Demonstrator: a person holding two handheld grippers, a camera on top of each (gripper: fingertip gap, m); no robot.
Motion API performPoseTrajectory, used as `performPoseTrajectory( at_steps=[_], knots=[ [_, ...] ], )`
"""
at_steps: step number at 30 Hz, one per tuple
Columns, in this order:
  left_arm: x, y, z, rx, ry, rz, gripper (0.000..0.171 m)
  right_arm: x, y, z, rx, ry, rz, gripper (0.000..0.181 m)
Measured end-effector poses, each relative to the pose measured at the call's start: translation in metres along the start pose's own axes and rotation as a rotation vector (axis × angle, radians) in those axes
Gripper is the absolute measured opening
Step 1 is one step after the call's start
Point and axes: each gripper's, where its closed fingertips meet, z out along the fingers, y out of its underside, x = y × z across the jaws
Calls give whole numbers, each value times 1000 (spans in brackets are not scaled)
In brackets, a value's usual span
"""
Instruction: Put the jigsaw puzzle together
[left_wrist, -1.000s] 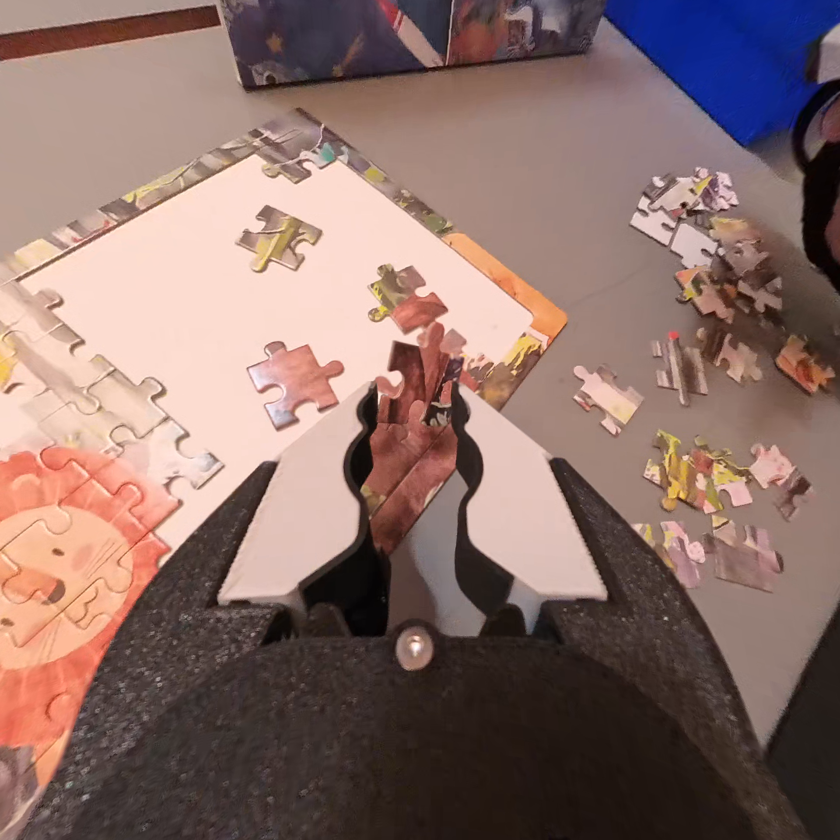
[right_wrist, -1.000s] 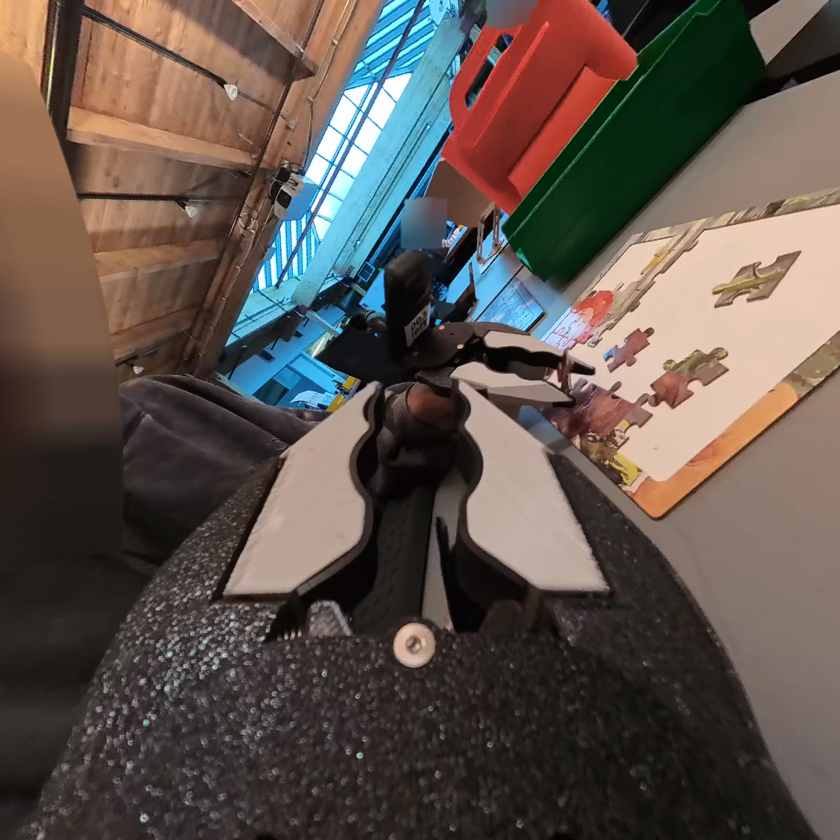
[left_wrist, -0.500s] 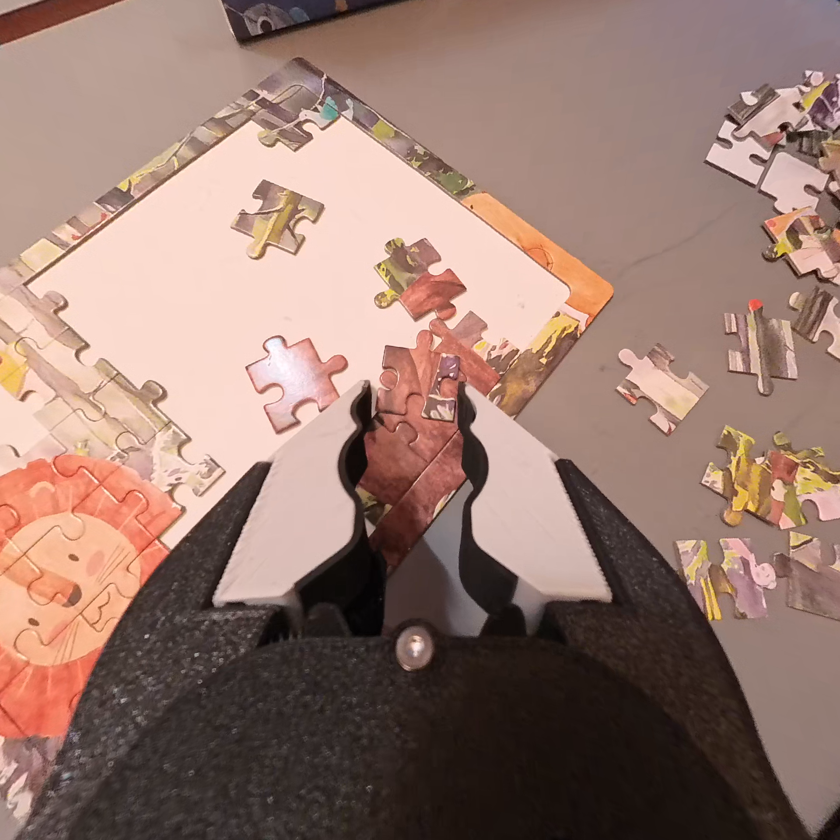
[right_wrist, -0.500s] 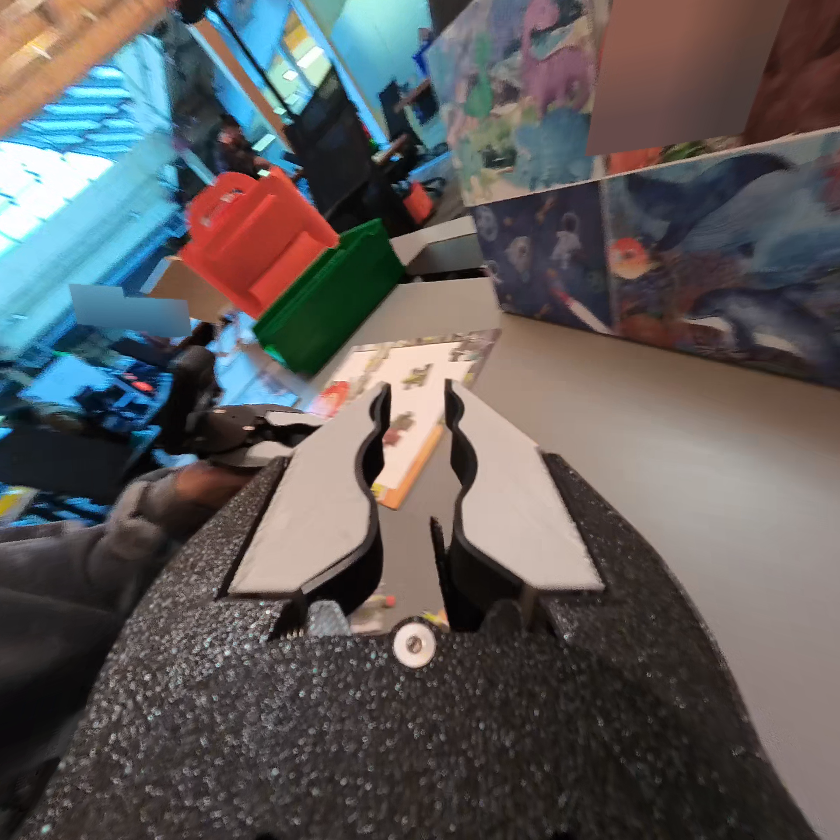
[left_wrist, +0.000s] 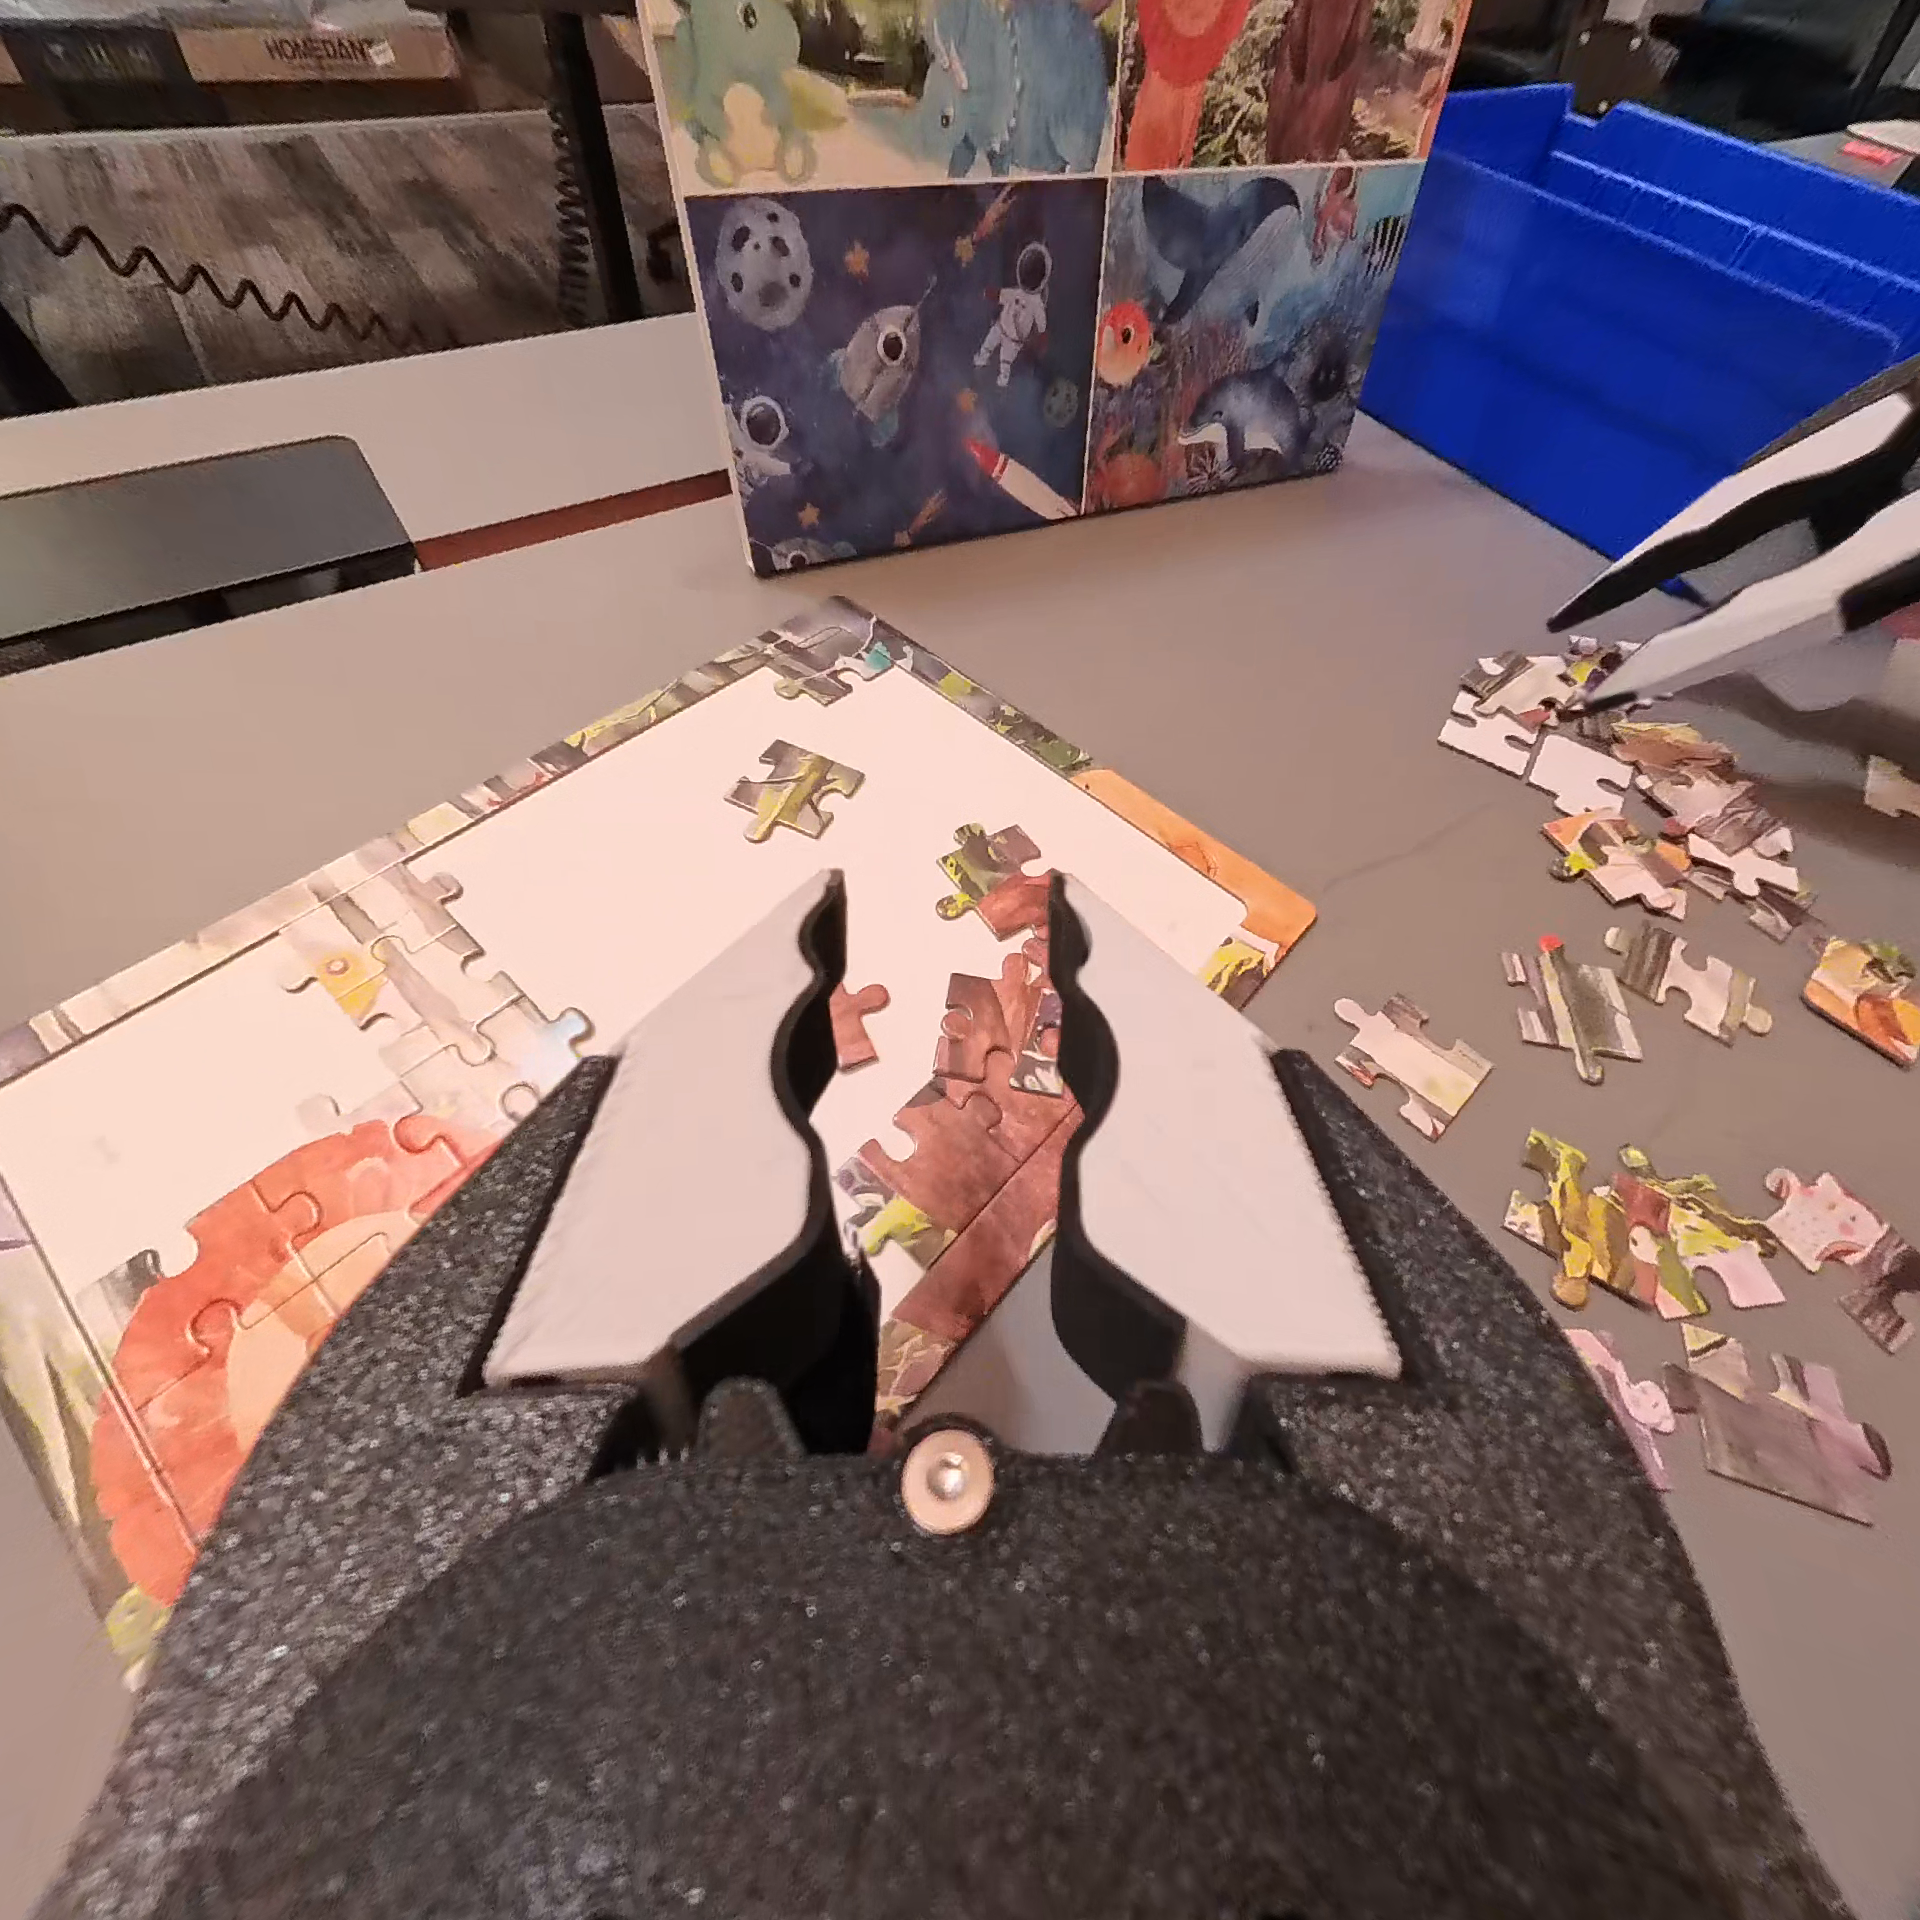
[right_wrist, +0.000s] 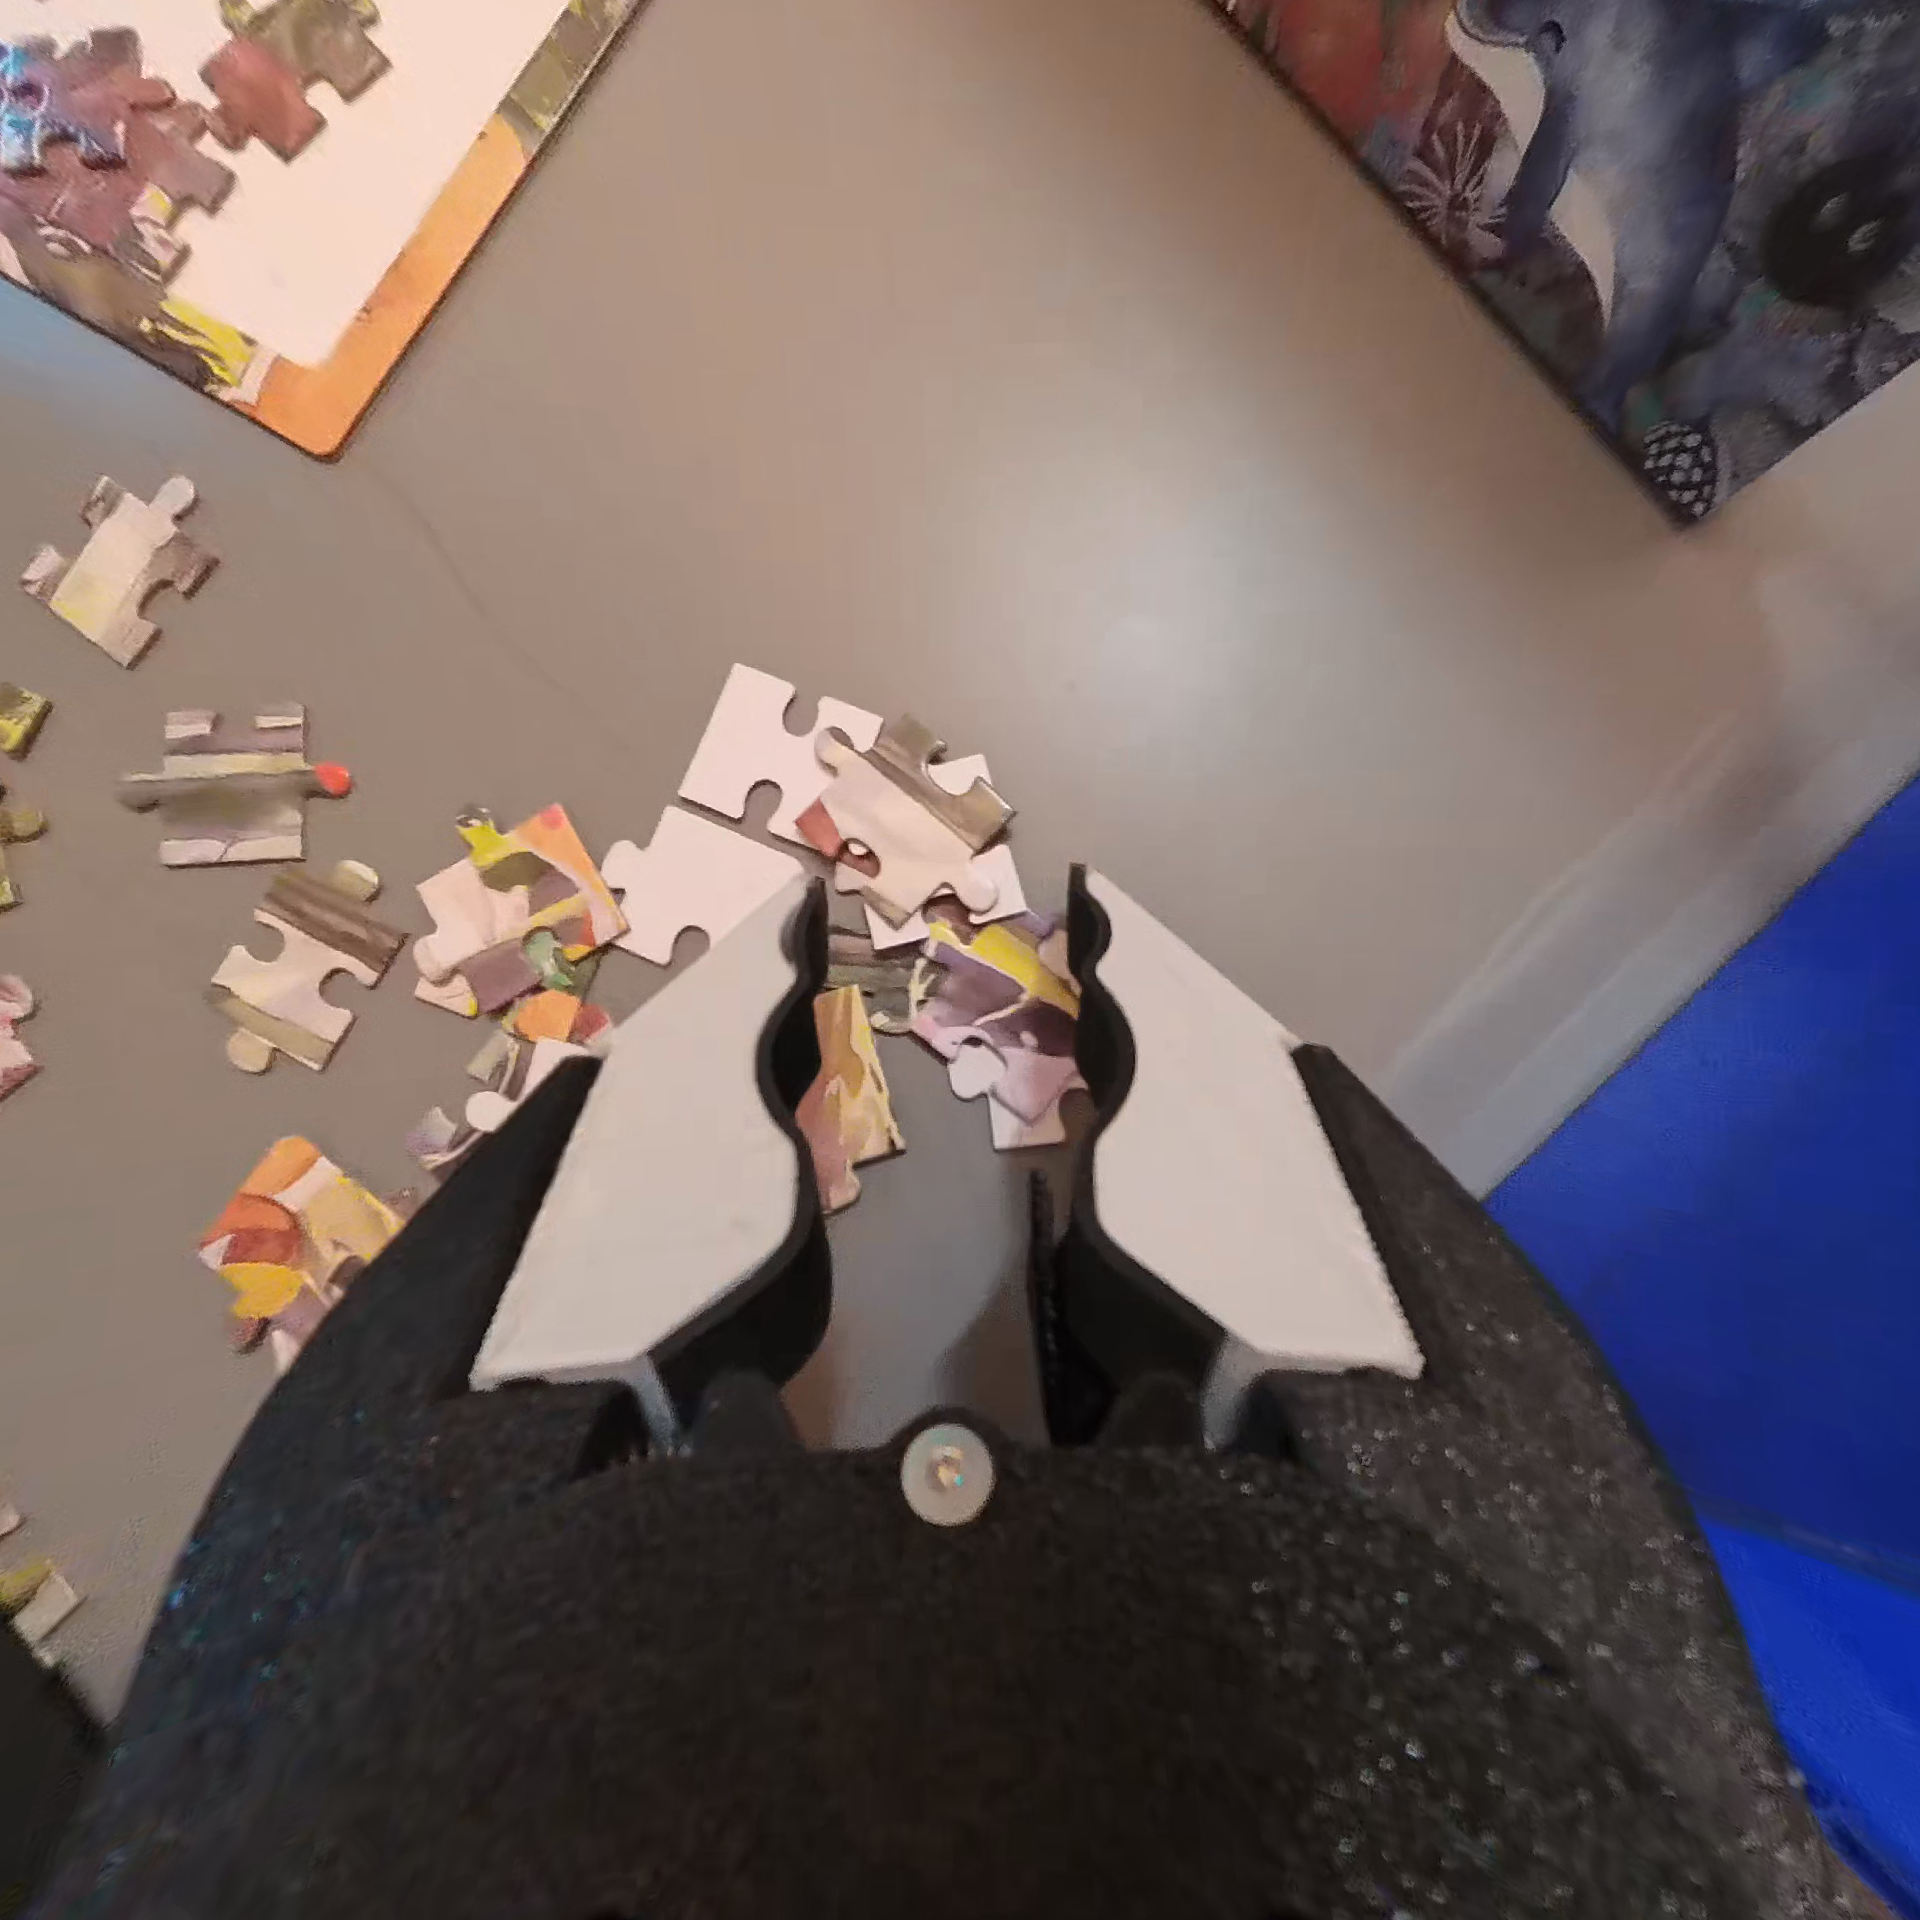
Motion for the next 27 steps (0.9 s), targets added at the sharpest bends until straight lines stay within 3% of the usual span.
performPoseTrajectory(
  at_steps=[3,6,11,15,18,21,24,27],
  knots=[
    [4,4,2,-17,11,8,38,-8,2,11,-18,-40,13,47],
    [7,4,2,-18,13,25,38,-5,1,12,-22,15,-52,32],
    [5,1,0,-3,3,22,38,-1,-3,10,-9,58,-74,31],
    [2,-2,-1,4,-6,17,37,-1,-37,5,100,68,-62,31],
    [1,2,1,-14,-12,13,37,-27,-66,37,54,-52,-114,32],
    [2,3,1,-18,-14,20,37,-51,-74,73,-17,-122,-182,31],
    [1,4,0,-22,-27,40,37,-57,-81,64,25,-134,-190,35],
    [3,2,-1,-13,-21,36,37,-33,-56,40,-18,-33,-158,46]
  ],
)
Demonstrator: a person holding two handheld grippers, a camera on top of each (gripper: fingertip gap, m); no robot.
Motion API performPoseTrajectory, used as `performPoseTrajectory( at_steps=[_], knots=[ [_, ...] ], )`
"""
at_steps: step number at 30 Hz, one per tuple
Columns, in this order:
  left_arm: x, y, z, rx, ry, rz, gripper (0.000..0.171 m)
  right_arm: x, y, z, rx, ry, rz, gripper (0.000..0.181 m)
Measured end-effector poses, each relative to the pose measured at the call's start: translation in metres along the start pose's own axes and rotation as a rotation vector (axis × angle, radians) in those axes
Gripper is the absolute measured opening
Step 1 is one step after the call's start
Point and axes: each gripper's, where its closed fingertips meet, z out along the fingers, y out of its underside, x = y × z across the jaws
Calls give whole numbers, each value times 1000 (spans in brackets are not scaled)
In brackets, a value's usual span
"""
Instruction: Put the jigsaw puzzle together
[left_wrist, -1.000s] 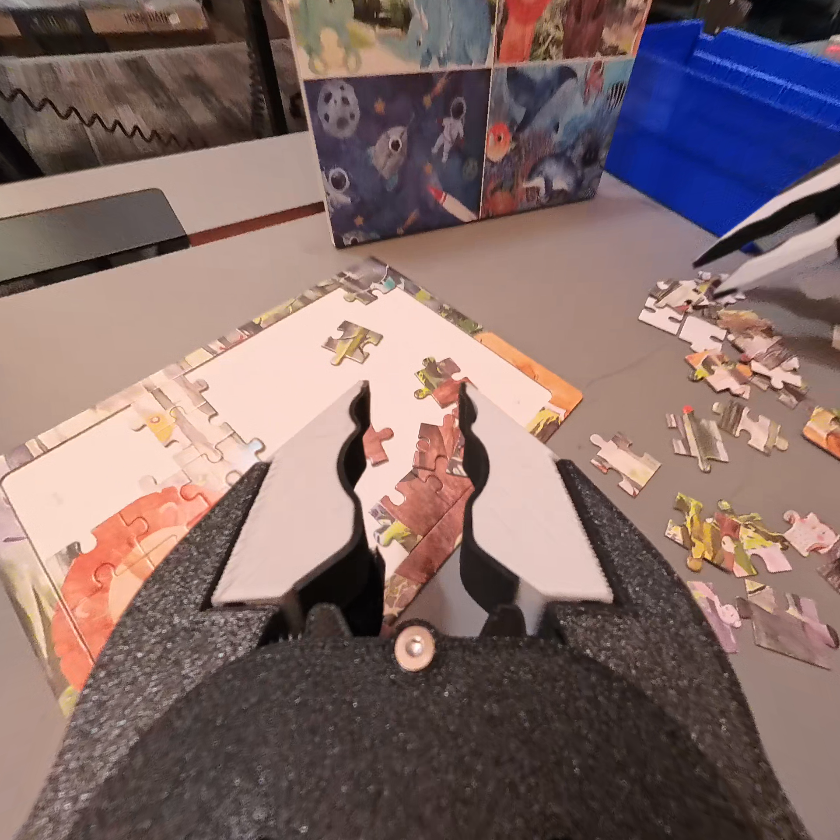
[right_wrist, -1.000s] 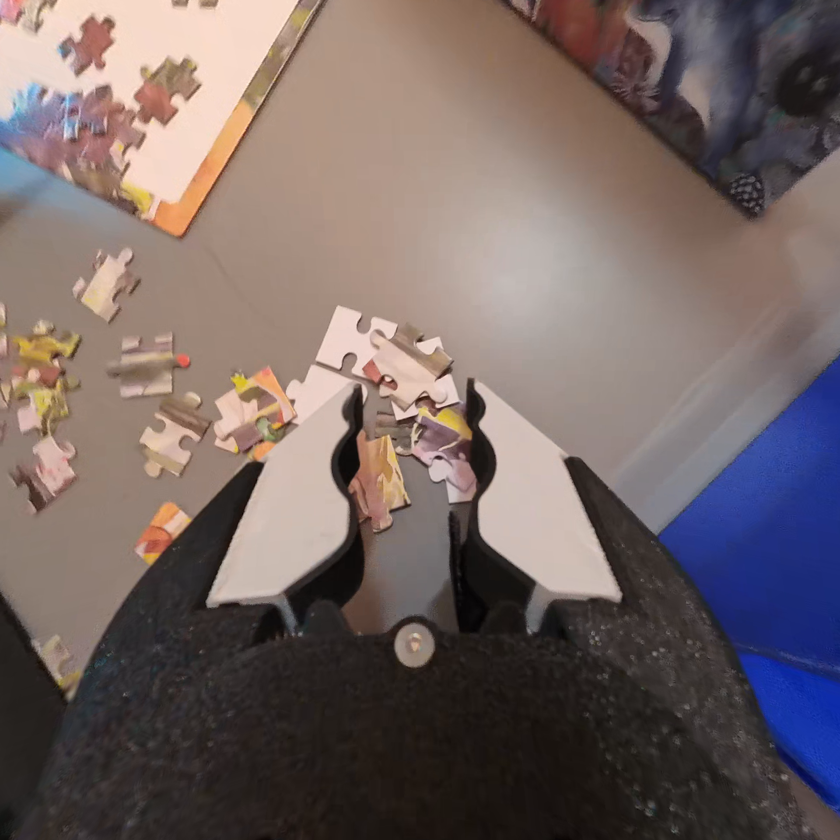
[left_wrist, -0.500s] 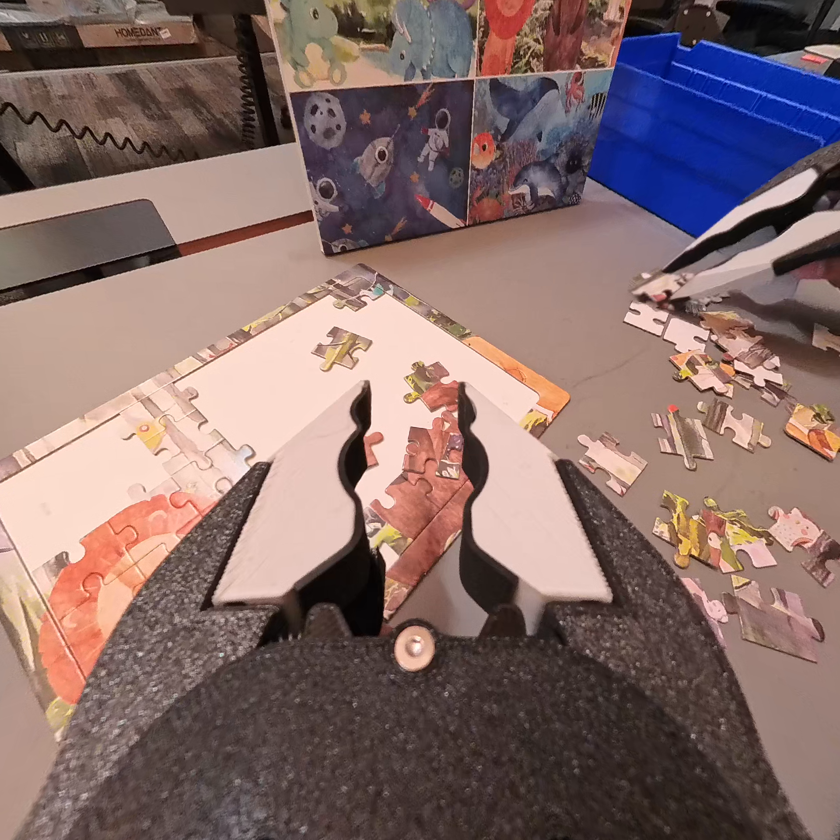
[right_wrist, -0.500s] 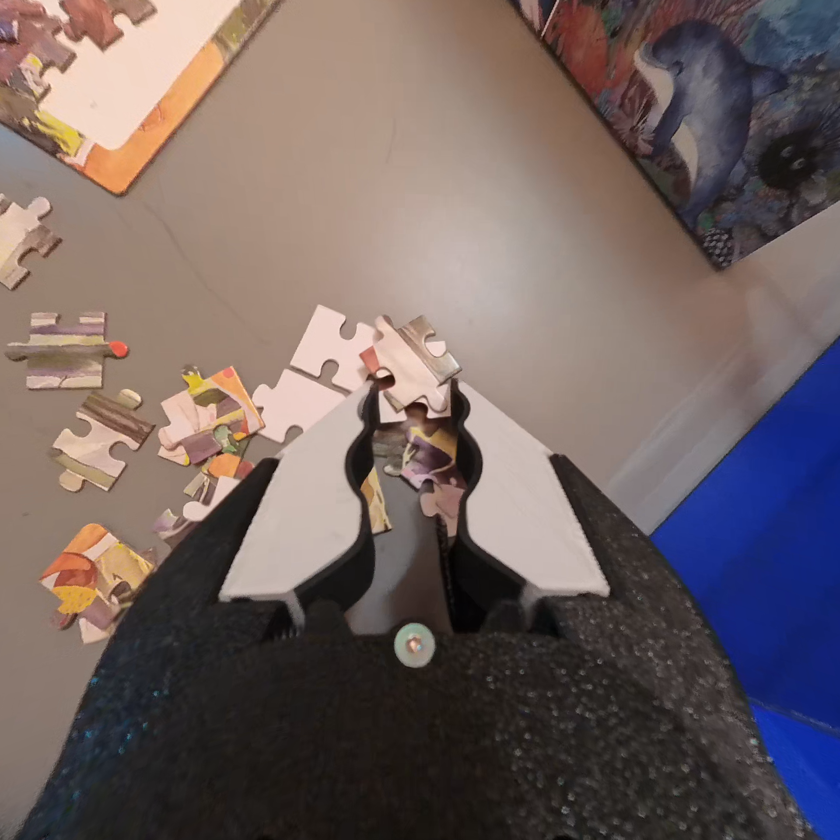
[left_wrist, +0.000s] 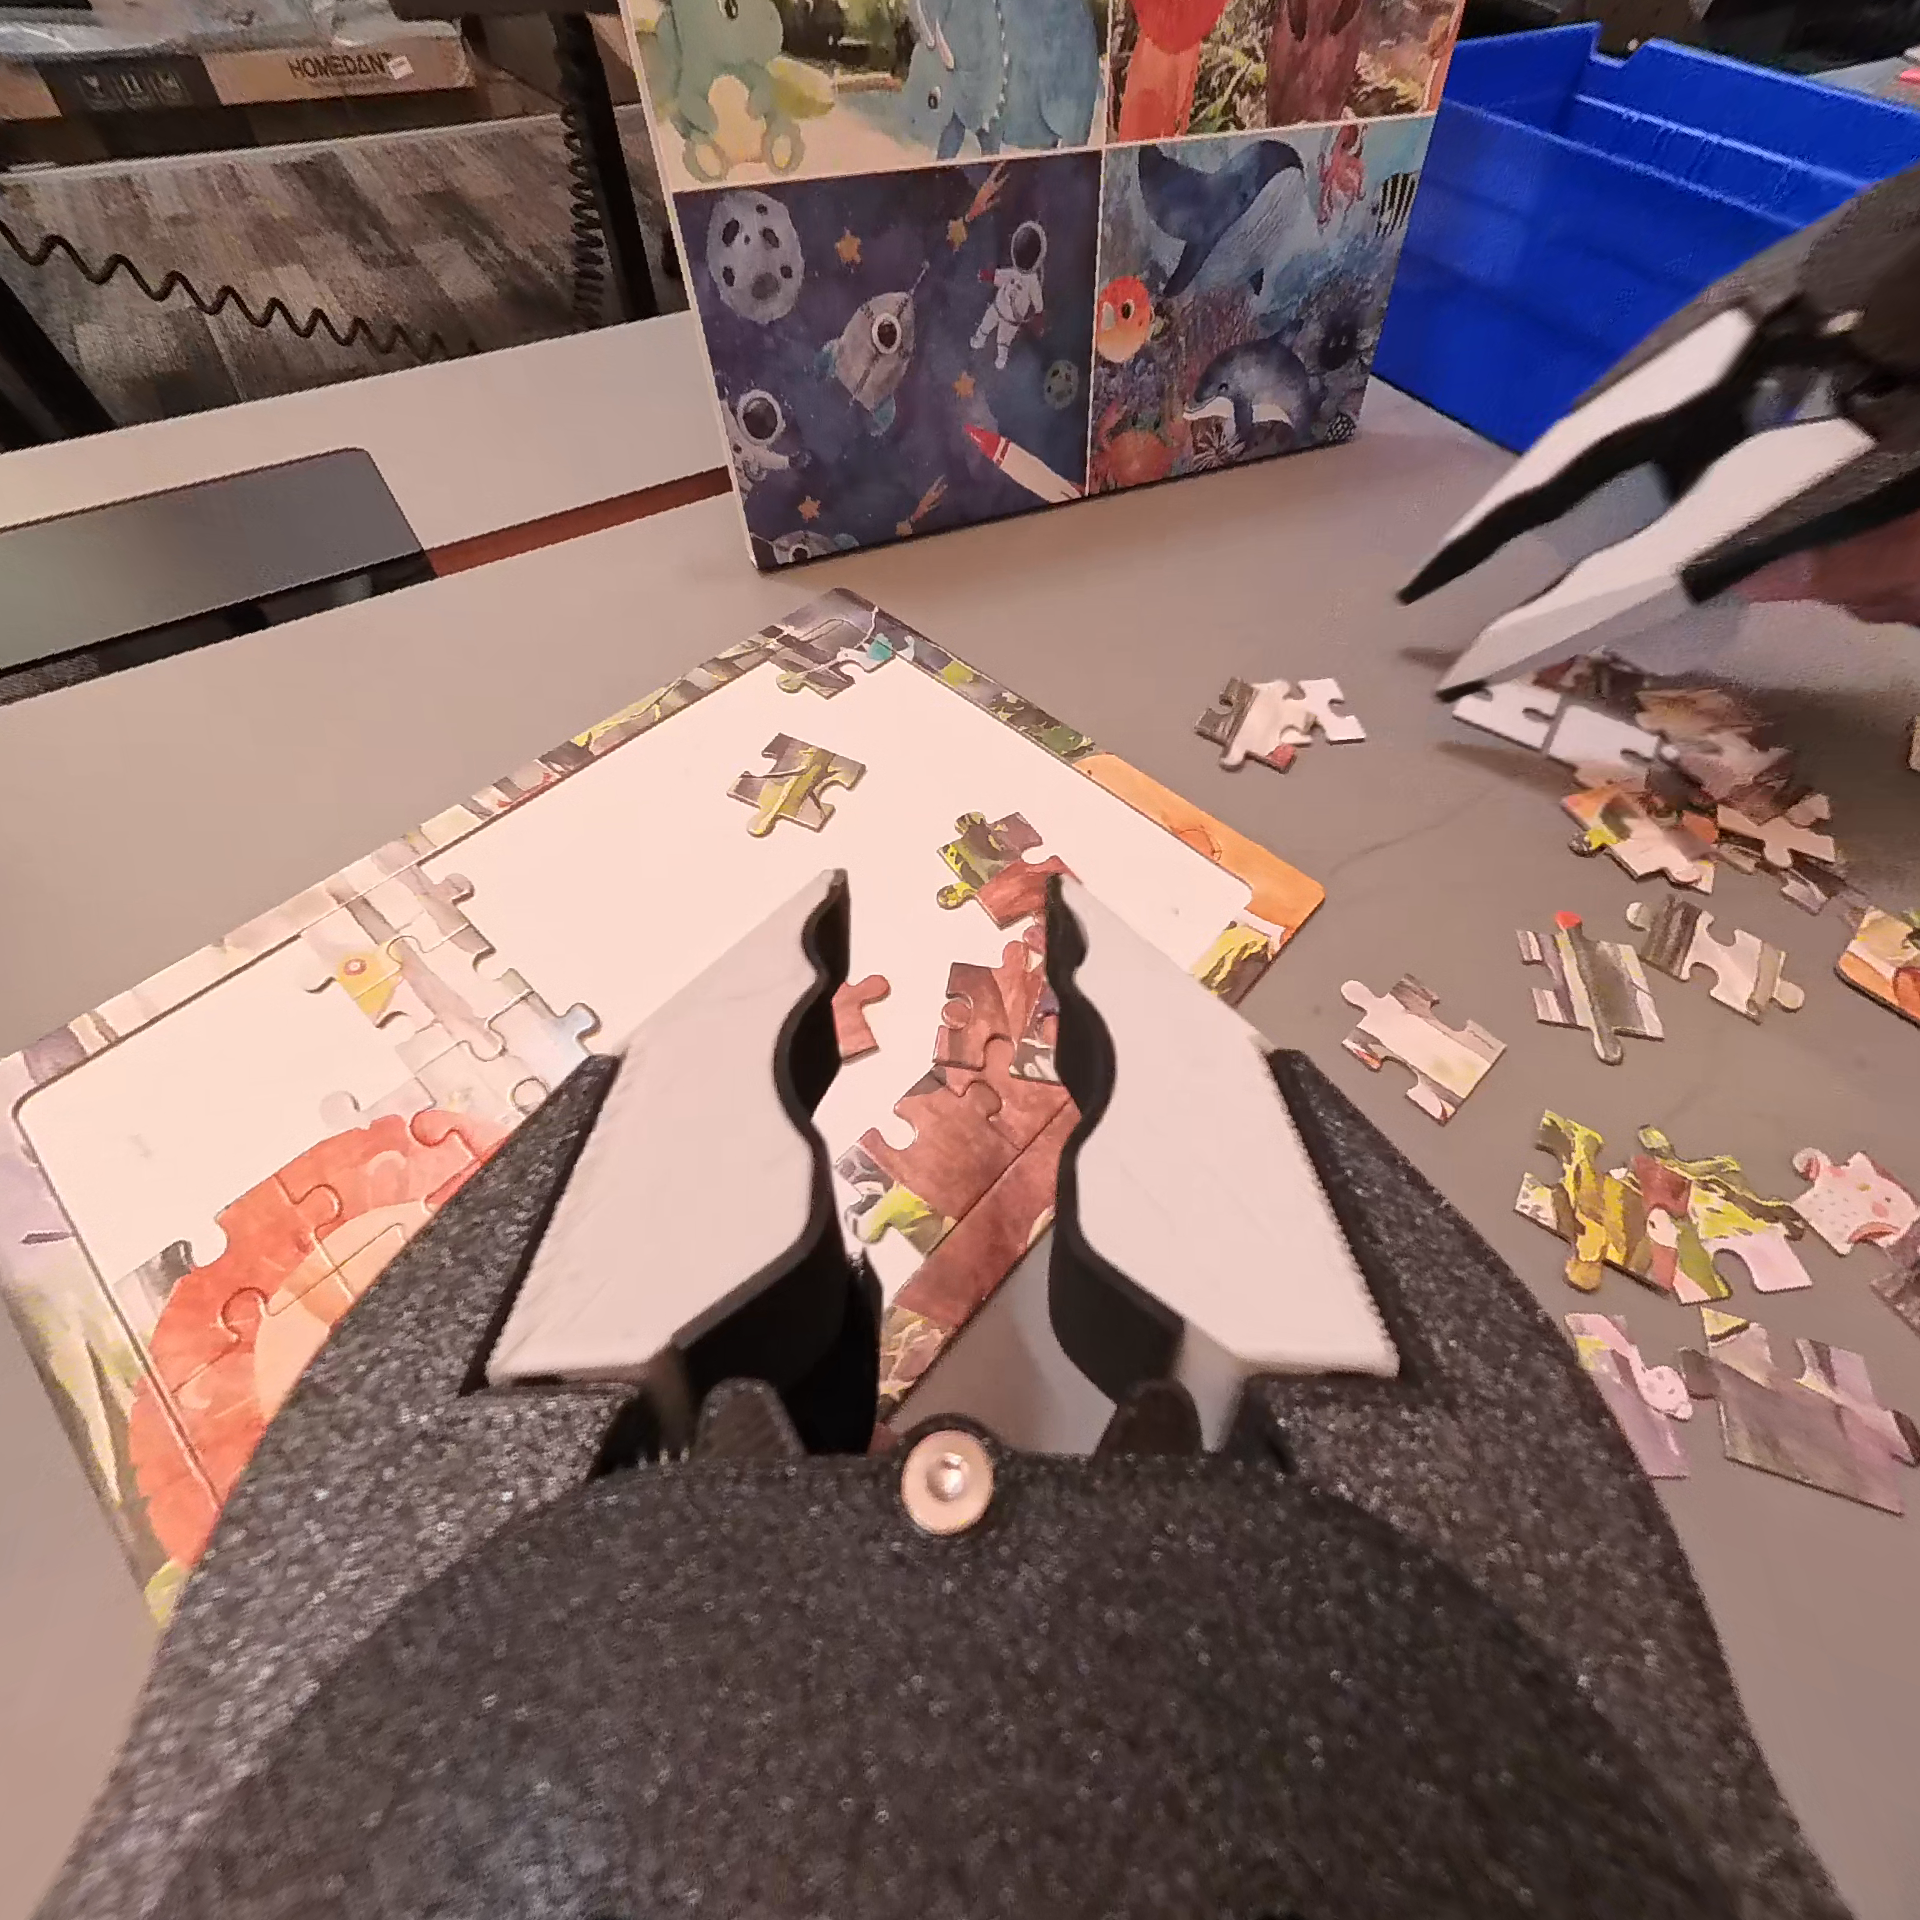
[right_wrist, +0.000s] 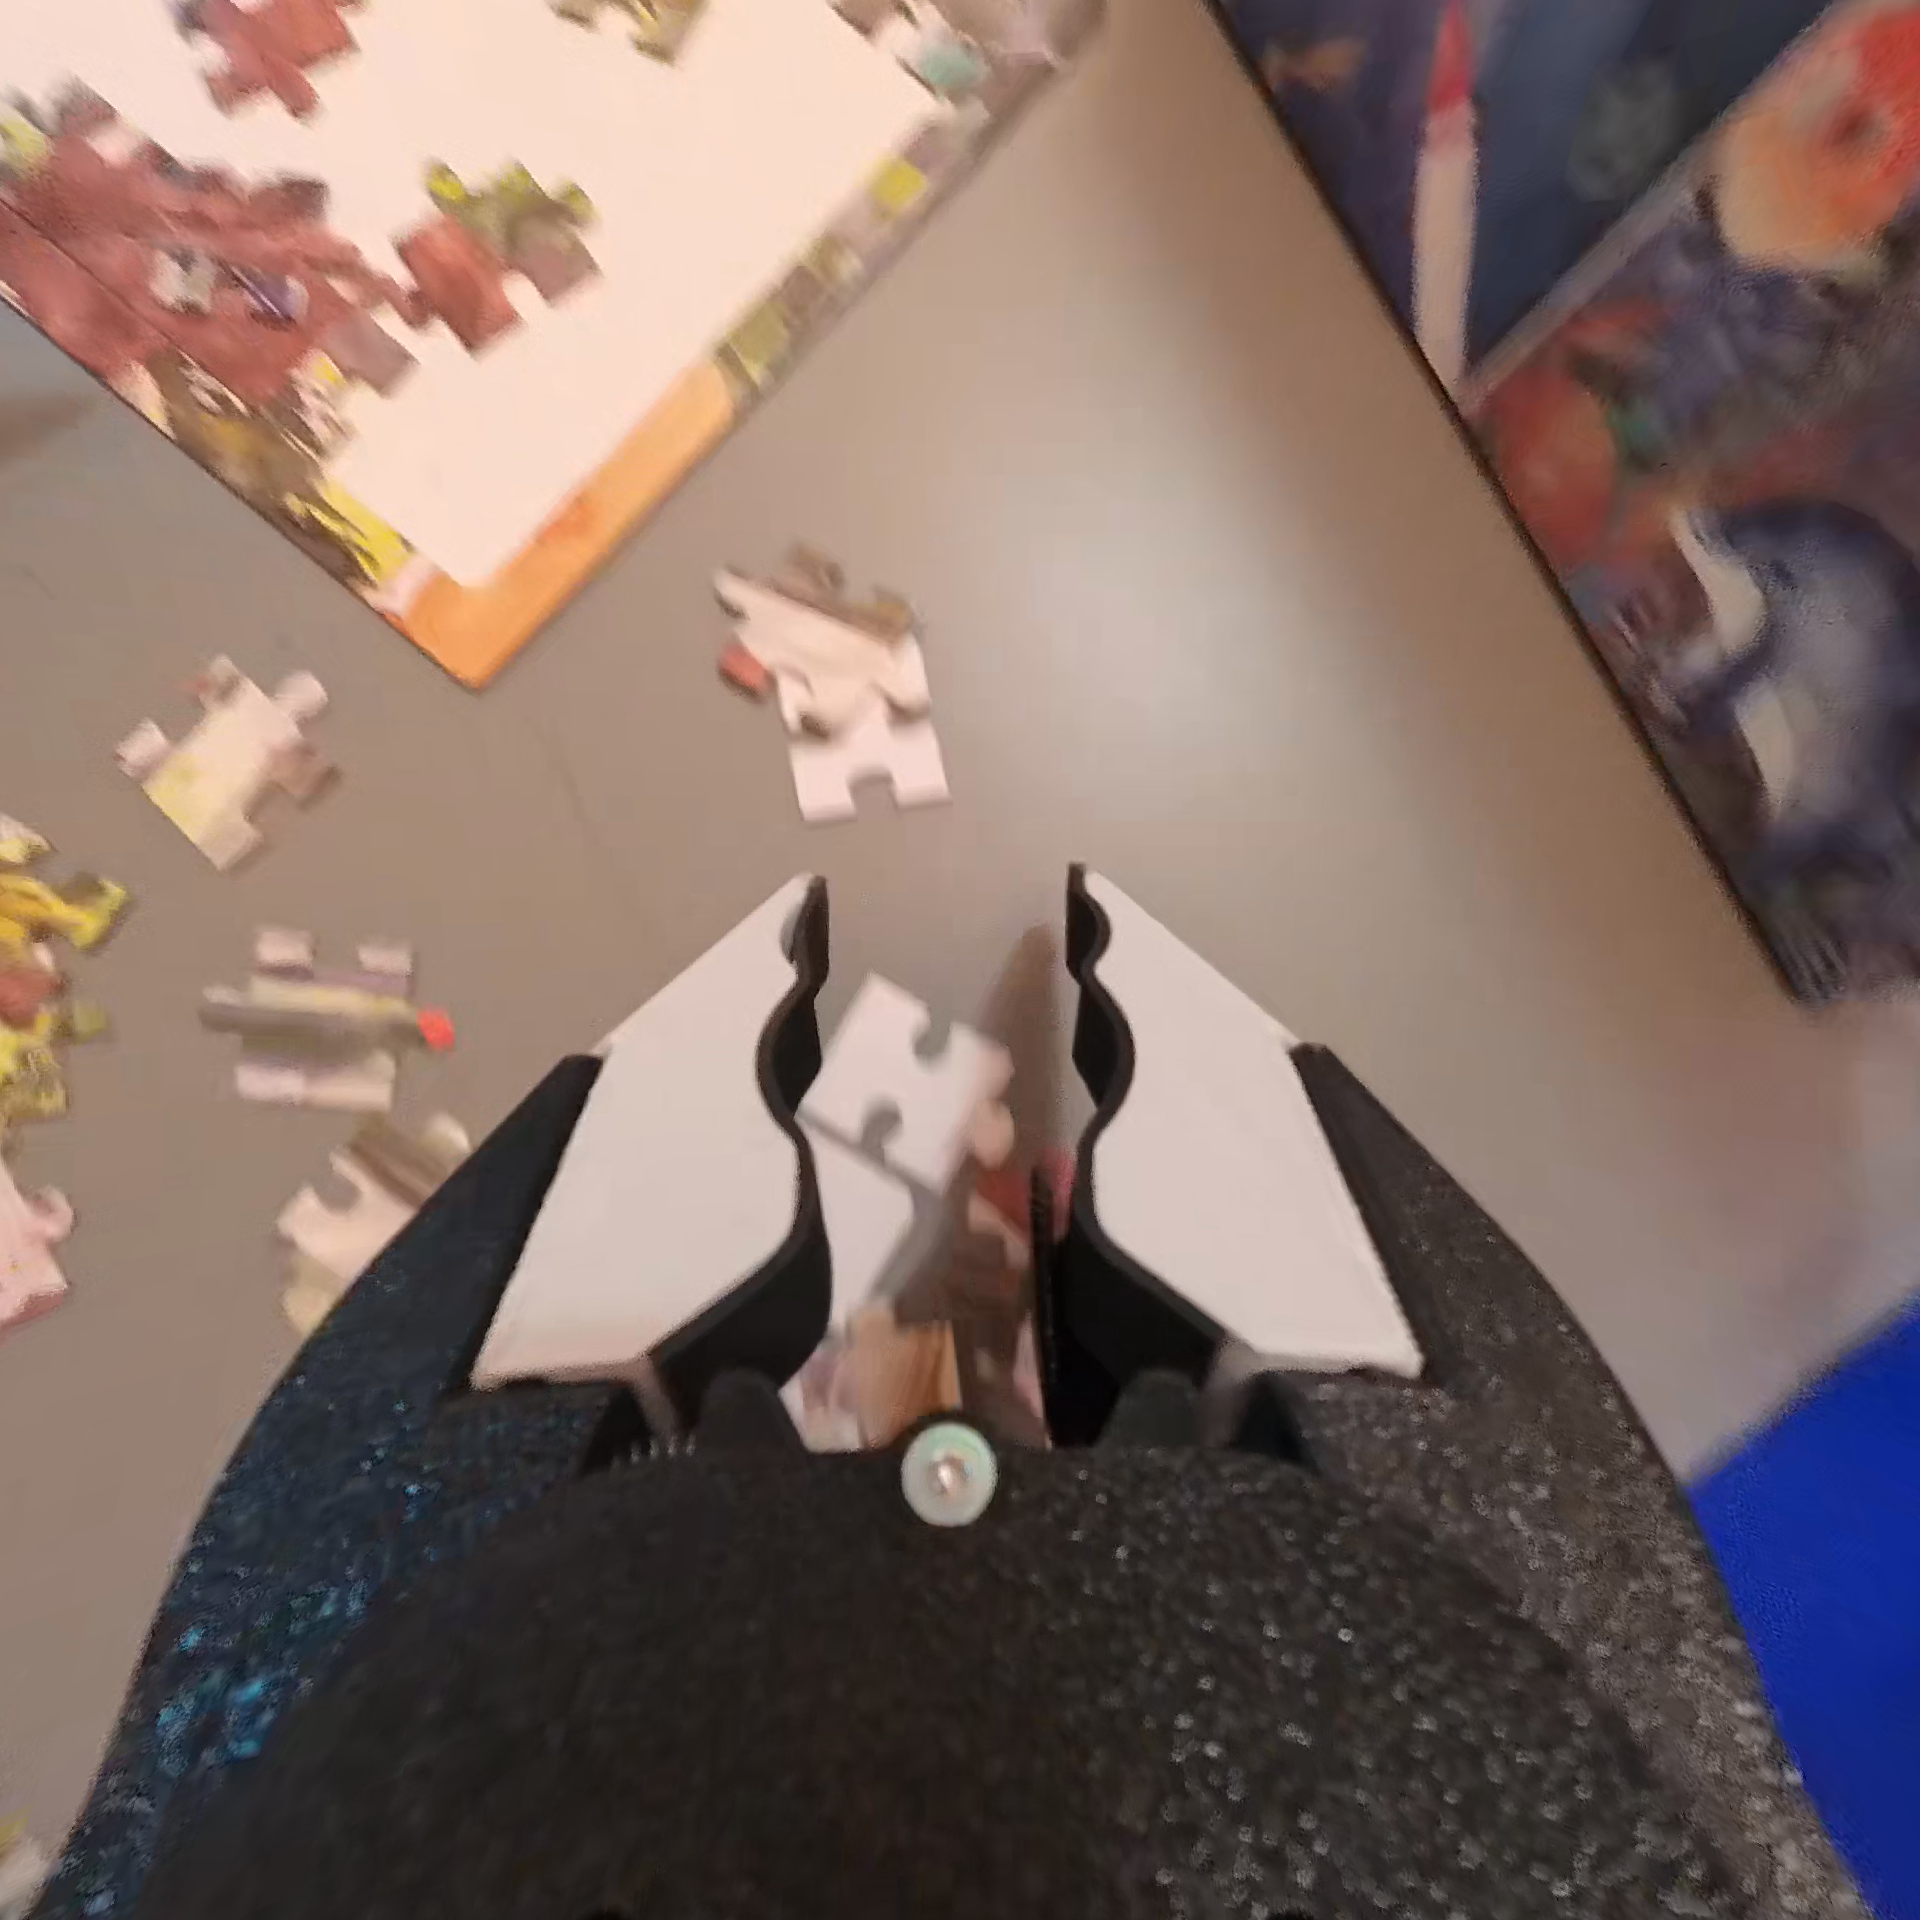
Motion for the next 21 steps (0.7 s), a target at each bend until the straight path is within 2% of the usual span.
performPoseTrajectory(
  at_steps=[3,6,11,17,18,20,21],
  knots=[
    [1,2,1,-7,2,2,37,4,31,-25,14,66,88,46],
    [2,2,1,-8,5,7,37,-5,45,-22,23,69,181,52],
    [6,3,2,-16,11,19,37,-5,40,-13,30,161,207,48],
    [5,3,1,-14,10,16,37,-10,40,-14,28,151,193,40],
    [6,2,1,-13,10,17,37,-13,40,-14,32,130,192,34],
    [6,2,0,-10,10,21,37,-17,35,-17,69,92,196,2],
    [6,2,0,-10,9,22,37,-16,33,-19,91,85,203,0]
  ],
)
